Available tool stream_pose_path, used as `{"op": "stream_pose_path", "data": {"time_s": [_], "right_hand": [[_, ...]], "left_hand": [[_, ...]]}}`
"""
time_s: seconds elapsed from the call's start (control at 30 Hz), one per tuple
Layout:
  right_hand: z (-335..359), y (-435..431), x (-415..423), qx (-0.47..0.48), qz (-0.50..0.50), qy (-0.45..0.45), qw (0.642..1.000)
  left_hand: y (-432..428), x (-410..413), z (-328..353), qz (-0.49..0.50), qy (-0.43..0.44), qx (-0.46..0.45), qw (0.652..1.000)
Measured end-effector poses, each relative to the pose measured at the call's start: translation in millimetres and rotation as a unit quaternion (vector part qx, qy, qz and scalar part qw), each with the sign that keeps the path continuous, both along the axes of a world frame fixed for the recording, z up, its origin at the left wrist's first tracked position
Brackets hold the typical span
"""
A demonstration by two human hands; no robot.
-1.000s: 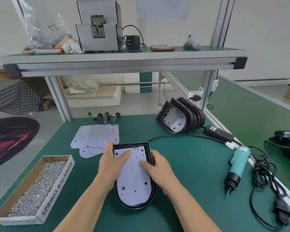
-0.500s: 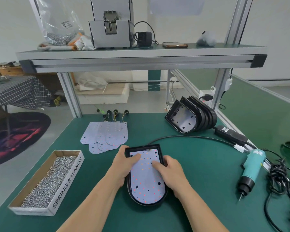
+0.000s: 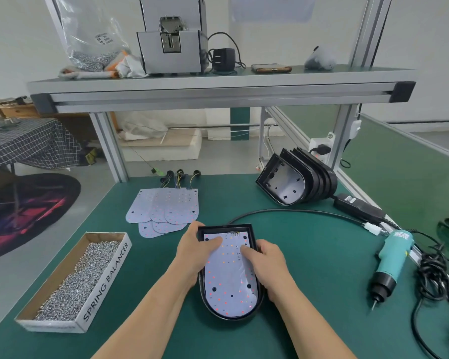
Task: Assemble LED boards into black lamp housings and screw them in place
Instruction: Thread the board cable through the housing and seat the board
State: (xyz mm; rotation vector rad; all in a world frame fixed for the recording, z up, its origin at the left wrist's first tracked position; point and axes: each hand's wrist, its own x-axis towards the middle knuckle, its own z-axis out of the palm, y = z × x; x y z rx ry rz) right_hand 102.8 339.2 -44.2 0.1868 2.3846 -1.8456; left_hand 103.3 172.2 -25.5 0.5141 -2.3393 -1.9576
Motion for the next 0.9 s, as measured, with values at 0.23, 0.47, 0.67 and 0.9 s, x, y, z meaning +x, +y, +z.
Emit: {"op": "stream_pose_path", "data": {"time_s": [0.23,0.47,0.67,0.9], "right_hand": [[-3,2,-6,0.127,-0.013,0.019,0.992],[-2,5,-7,0.134,0.006,-0.001,0.991],[-3,6,-7,0.125,0.015,-0.003,0.992],[-3,6,-6,0.109,0.009,-0.001,0.994]], "left_hand": [[3,-5,-1,-0.003,-0.031,-0.006,1.000],[-13,3,7,-0.046,-0.085,-0.109,0.989],[-157,35,46,0.173,-0.029,-0.426,0.888],[-199,55,13,0.031,-0.178,-0.522,0.834]]}}
